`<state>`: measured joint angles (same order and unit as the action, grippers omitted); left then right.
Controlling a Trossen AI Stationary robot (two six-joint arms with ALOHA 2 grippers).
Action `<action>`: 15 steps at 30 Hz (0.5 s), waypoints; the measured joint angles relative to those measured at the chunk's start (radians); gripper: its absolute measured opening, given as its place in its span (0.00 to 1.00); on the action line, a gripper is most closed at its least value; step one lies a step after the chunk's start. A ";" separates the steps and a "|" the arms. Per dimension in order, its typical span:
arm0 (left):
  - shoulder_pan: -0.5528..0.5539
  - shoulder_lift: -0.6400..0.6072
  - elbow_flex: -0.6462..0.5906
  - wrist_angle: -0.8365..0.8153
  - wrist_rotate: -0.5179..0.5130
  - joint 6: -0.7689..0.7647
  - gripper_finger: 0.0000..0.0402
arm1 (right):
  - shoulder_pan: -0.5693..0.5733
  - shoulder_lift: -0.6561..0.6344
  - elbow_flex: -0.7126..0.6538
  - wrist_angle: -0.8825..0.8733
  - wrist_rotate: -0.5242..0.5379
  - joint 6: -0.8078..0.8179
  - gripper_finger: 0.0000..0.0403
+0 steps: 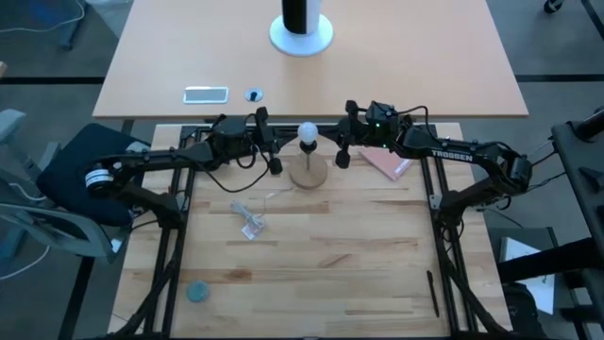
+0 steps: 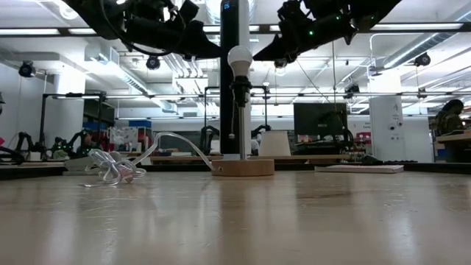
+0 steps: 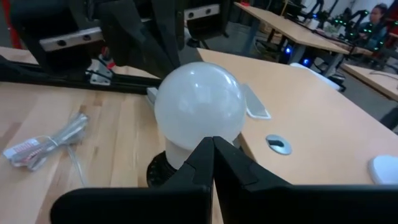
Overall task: Screw lightbulb
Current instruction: Insert the lightbulb on the desk lamp
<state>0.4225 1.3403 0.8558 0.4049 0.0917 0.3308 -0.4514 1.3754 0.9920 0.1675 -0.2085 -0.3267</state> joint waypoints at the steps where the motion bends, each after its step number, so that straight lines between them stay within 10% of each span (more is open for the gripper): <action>1: 0.000 0.000 0.000 0.000 0.000 0.001 0.00 | 0.001 0.000 0.000 0.001 0.000 0.000 0.00; 15: 0.002 0.047 0.001 0.050 -0.033 0.009 0.00 | 0.008 0.000 0.000 0.000 0.003 -0.006 0.00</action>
<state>0.4240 1.3871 0.8571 0.4550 0.0592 0.3393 -0.4439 1.3754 0.9920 0.1675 -0.2056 -0.3325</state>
